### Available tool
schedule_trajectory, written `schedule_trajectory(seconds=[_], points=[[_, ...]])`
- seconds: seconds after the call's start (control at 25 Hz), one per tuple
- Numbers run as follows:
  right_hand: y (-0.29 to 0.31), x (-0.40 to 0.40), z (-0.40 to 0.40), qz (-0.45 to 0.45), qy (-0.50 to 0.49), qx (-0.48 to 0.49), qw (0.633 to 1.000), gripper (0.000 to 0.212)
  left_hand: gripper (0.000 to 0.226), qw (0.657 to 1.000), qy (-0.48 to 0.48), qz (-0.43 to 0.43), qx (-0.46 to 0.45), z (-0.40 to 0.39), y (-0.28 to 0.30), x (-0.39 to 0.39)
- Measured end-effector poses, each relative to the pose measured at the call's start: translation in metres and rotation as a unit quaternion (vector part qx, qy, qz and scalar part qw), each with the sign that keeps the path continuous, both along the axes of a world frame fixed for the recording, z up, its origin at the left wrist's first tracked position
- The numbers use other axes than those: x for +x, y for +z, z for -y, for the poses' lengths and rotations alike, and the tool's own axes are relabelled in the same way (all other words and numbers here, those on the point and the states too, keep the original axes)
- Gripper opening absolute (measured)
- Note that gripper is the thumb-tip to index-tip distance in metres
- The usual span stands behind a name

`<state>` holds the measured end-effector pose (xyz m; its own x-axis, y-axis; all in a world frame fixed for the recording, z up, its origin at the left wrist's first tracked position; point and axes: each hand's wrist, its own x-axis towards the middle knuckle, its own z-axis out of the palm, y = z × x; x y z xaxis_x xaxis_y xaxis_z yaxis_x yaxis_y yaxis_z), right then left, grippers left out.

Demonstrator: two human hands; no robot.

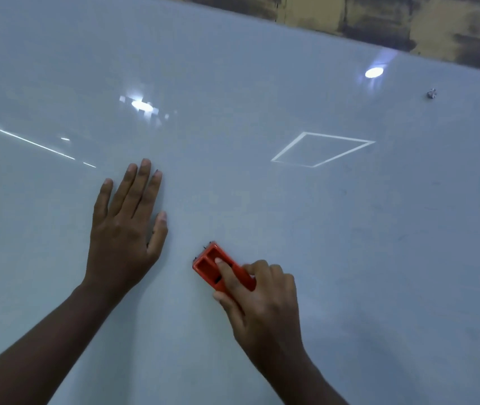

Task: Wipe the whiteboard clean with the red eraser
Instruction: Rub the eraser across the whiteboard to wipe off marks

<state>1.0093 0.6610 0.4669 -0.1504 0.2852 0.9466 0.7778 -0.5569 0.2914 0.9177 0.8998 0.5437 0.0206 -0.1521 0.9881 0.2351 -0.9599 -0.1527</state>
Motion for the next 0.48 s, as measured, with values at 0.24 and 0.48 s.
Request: schedule_trajectory(seconds=[0.24,0.48], points=[[0.064,0.040,0.054,-0.097,-0.012,0.192,0.977,0.062,0.060,1.000,0.005,0.004,-0.005,-0.004,-0.038,-0.007],[0.073,0.039,0.060,-0.198,0.060,0.267,0.941,0.058,0.063,1.000,-0.003,-0.012,-0.024,-0.002,-0.067,-0.010]])
